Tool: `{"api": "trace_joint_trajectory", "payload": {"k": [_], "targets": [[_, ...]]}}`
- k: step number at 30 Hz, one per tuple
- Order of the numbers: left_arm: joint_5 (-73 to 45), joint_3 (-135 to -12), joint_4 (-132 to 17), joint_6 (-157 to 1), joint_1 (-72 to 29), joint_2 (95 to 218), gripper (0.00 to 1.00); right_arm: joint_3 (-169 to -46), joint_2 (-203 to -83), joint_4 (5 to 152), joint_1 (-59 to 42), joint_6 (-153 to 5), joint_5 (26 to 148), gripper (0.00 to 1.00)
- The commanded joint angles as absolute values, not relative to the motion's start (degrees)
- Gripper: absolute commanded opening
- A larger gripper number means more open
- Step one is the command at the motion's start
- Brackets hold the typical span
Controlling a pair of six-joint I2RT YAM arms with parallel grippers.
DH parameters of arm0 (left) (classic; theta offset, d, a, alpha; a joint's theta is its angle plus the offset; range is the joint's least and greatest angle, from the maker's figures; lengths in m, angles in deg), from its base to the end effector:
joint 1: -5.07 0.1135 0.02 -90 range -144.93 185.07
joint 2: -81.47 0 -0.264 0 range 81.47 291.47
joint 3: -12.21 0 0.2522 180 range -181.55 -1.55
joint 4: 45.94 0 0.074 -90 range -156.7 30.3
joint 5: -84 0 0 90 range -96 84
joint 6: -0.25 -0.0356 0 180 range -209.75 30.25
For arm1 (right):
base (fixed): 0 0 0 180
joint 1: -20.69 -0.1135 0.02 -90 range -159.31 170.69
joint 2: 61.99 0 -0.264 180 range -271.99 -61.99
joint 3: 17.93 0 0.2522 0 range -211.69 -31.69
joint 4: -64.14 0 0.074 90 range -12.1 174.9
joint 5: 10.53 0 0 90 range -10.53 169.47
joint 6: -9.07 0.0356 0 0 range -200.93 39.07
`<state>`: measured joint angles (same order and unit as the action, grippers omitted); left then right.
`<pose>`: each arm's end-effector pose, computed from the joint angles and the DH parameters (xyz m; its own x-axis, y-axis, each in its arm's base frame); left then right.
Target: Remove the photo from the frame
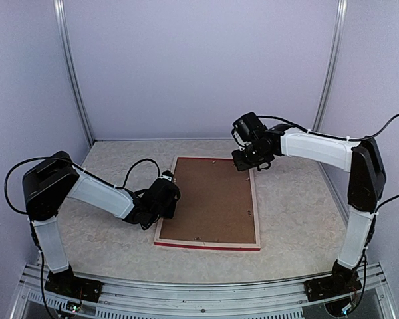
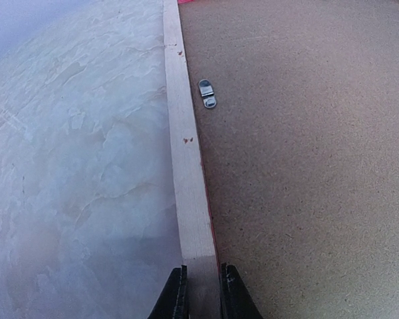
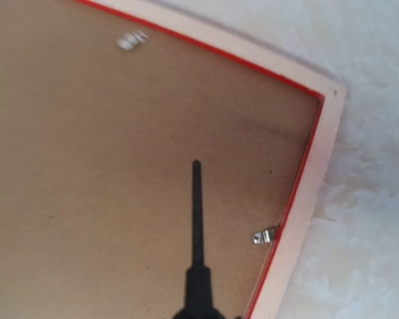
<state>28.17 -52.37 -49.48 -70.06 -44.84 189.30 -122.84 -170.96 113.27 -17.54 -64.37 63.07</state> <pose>0.2441 -0.2590 0.1166 -0.5718 0.2463 -0.7826 0.2046 0.9665 0.1547 0.3379 0.2534 0.2587 -0.7342 -0.2303 -0.6387 -0.2624 0.9639 -0.0459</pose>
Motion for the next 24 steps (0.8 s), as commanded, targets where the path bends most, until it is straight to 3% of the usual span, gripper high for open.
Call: {"api": "trace_joint_trajectory", "payload": {"k": [1,7,15,24], "targets": [[26.2,-52.8,-53.0,-70.8,-45.6,188.6,0.13,-115.8,-161.5,102.6,-17.8,-65.7,65.7,0.0],[25.4,-53.3,-53.6,-70.8,-45.6,188.1,0.13,-114.7,-160.0,112.4,-17.3,-59.2,58.8,0.0],[25.5,-52.8,-53.8,-70.3,-47.9,186.4,0.14,-117.9,-162.5,127.8,-17.3,-53.5,59.1,0.0],[26.7,-52.4,-54.6,-68.9,-49.6,186.3,0.14,-117.7,-166.6,130.5,-17.3,-52.5,60.4,0.0]]}}
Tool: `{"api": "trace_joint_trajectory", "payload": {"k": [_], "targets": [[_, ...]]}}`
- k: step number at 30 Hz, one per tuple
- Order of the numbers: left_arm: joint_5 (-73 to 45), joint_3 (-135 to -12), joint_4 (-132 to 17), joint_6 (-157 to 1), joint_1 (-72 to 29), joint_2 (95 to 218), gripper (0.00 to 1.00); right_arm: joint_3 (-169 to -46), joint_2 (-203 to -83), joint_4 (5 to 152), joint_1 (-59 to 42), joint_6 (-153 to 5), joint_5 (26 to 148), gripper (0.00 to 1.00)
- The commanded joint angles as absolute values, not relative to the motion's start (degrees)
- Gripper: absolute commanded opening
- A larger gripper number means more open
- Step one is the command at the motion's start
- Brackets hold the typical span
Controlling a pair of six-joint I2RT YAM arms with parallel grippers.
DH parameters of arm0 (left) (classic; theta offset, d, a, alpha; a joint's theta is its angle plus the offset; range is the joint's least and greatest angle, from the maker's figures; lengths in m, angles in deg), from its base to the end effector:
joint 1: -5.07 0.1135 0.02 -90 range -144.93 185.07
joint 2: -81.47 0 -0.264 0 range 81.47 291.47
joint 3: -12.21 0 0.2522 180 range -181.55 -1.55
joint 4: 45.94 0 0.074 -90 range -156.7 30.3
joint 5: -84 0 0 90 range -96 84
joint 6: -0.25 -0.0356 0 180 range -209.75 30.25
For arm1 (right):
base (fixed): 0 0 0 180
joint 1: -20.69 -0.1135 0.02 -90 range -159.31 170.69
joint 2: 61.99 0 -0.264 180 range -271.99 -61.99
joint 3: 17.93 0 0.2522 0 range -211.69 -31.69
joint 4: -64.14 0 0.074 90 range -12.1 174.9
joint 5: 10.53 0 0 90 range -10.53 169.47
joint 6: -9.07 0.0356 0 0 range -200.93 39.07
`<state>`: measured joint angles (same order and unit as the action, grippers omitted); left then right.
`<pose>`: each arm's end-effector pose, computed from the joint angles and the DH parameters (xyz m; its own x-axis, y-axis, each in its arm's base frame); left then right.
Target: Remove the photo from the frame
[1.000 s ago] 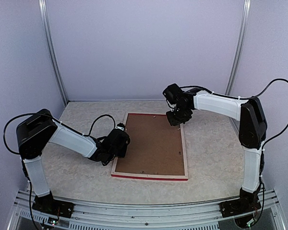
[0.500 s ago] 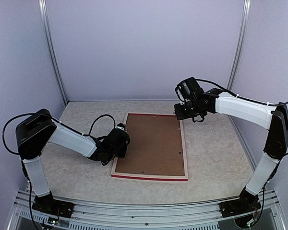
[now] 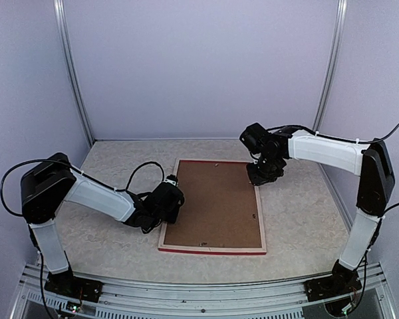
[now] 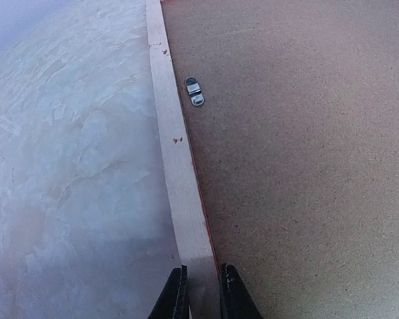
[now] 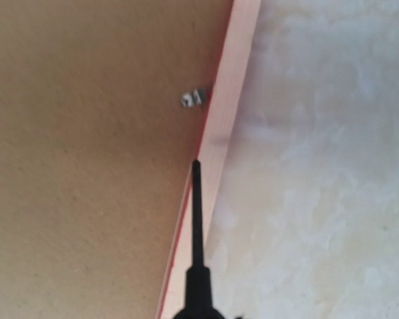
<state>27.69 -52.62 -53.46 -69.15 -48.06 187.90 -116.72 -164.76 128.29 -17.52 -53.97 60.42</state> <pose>0.2264 -0.2690 0.1209 -0.5822 0.2884 -0.7602 0.2596 0.9520 0.1623 0.2980 0.2198 0.2536 -0.8717 -0.1408 -0.4693 -0.1054 0.9893 -0.1011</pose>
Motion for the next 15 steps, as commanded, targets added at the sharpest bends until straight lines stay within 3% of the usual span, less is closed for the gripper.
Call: {"api": "trace_joint_trajectory", "payload": {"k": [1,15], "targets": [[26.8,-52.3,-54.5,-68.9,-49.8,186.3,0.14,-117.7,-166.9,130.2,-17.3,-52.6,60.1,0.0],[27.0,-50.5,-53.6,-68.9,-49.9,185.9,0.13,-124.4,-173.1,130.2,-17.4,-54.7,54.7,0.0]]}}
